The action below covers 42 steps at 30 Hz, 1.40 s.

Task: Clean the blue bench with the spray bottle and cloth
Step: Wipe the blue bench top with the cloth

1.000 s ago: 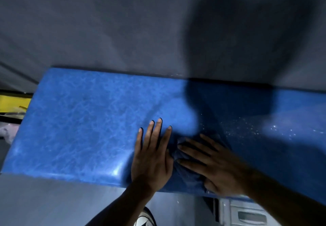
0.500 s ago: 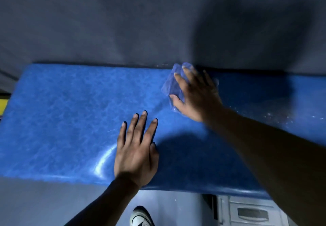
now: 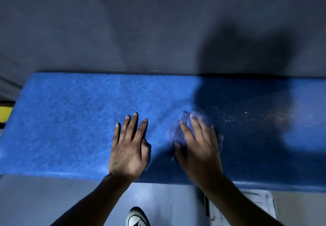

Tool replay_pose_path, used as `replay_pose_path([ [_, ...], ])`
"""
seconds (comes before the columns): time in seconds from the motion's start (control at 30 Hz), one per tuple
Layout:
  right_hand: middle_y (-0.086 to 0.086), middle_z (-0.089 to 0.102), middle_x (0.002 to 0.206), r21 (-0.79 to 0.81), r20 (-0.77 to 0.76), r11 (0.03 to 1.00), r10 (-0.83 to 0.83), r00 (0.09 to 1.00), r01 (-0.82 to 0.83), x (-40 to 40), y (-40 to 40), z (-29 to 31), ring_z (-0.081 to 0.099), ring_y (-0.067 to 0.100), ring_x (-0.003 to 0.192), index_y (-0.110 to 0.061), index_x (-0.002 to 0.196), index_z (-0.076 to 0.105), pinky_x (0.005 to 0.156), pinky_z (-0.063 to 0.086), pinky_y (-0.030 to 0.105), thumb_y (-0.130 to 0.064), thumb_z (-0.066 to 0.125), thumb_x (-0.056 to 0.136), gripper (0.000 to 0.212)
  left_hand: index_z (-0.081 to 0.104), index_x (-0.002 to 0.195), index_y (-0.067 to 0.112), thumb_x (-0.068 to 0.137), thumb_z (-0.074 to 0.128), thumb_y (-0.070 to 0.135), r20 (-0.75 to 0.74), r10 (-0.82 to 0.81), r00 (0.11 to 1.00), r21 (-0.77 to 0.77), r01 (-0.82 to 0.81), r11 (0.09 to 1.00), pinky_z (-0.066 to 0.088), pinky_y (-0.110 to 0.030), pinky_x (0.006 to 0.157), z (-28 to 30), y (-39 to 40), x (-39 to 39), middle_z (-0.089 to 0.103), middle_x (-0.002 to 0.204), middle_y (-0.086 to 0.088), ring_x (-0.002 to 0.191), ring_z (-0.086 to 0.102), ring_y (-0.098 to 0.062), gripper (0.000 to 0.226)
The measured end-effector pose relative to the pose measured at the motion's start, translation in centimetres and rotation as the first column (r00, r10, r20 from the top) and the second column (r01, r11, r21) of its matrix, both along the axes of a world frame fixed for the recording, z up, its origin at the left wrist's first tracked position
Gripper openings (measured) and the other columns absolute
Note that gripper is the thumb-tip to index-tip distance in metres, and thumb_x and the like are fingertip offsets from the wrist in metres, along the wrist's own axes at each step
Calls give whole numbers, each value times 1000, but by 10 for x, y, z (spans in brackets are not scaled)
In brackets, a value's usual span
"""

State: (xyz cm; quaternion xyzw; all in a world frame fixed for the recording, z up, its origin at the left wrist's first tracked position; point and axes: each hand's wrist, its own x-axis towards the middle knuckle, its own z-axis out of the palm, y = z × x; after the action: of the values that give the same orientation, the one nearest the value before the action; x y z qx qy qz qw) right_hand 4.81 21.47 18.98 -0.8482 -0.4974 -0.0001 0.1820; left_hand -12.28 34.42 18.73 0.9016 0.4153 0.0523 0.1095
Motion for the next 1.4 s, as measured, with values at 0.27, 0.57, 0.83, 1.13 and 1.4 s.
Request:
replay_pose_path([
  [0.27, 2, 32, 167, -146, -36, 936, 320, 947, -321, 30, -71, 11, 24, 23, 157, -24, 150, 51, 123, 26, 54, -29, 62, 79, 72, 40, 157, 11, 96, 31, 34, 98, 150, 984, -89, -142, 986, 11, -49, 130, -1, -54, 72, 22, 171, -11, 161, 15, -24, 66],
  [0.57, 4, 27, 169, -187, -12, 745, 650, 760, -640, 96, -66, 12, 19, 24, 158, -26, 151, 50, 125, 23, 50, -24, 62, 74, 78, 27, 162, 14, 96, 28, 36, -3, 309, 951, -16, -309, 951, 8, -51, 130, -12, -73, 102, 14, 173, -9, 162, 7, -22, 70],
  [0.83, 5, 23, 171, -320, -8, 748, 612, 791, -582, 138, -11, 9, 19, 24, 158, -28, 154, 43, 127, 19, 48, -43, 53, 85, 72, 30, 160, 10, 94, 31, 34, 1, 326, 945, 51, -326, 944, 12, -53, 129, -17, -73, 106, 19, 172, -10, 161, 11, -24, 70],
  [1.13, 19, 36, 163, -274, 29, 958, 100, 995, -88, 170, 61, 4, 30, 34, 153, -17, 150, 50, 120, 18, 49, -49, 43, 82, 75, 32, 159, 10, 94, 29, 34, -8, 337, 941, 59, -336, 940, 12, -54, 129, -19, -71, 107, 18, 173, -9, 162, 9, -23, 70],
  [1.4, 28, 36, 160, -218, -18, 957, -199, 980, 190, 130, 17, 8, 33, 43, 149, -7, 150, 49, 123, 23, 56, -54, 48, 88, 77, 35, 158, 8, 93, 31, 32, 6, 339, 941, 60, -339, 939, 12, -53, 129, -18, -72, 106, 21, 172, -11, 161, 14, -24, 69],
])
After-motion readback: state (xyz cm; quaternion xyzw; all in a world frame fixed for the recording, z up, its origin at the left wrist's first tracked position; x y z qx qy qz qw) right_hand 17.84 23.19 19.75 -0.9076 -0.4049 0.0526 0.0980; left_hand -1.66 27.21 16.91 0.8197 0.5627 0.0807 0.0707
